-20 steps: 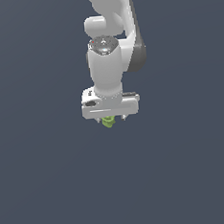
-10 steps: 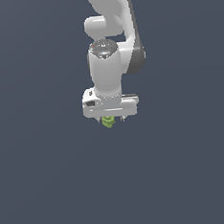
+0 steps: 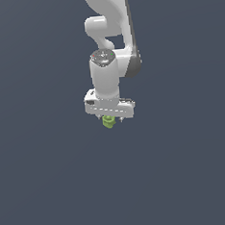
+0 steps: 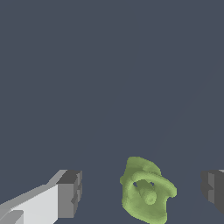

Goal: Pick up the object and move it to a goal position.

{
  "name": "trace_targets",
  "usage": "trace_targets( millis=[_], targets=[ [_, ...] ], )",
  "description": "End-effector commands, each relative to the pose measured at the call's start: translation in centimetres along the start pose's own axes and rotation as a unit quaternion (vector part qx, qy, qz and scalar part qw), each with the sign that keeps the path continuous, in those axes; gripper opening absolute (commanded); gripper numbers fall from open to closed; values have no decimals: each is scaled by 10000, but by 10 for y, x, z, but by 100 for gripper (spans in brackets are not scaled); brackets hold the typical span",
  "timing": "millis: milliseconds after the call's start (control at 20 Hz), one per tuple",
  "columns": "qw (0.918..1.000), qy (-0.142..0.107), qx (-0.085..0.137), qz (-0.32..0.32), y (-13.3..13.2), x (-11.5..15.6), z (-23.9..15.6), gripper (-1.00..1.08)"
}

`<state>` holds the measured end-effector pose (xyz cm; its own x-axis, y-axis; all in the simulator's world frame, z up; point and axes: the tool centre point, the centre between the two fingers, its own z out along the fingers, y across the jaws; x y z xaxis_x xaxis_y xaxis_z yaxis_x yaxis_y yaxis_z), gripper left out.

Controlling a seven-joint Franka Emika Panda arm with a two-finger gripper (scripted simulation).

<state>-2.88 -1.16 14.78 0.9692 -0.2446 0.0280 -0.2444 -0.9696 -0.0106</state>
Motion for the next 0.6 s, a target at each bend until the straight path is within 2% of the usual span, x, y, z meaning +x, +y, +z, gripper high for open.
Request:
trace_targets(
  millis=[0, 550],
  targets=[
    [9993, -29, -8, 360, 5, -12, 12, 100],
    [9874, -111, -60, 1576, 25, -57, 47, 100]
  ],
)
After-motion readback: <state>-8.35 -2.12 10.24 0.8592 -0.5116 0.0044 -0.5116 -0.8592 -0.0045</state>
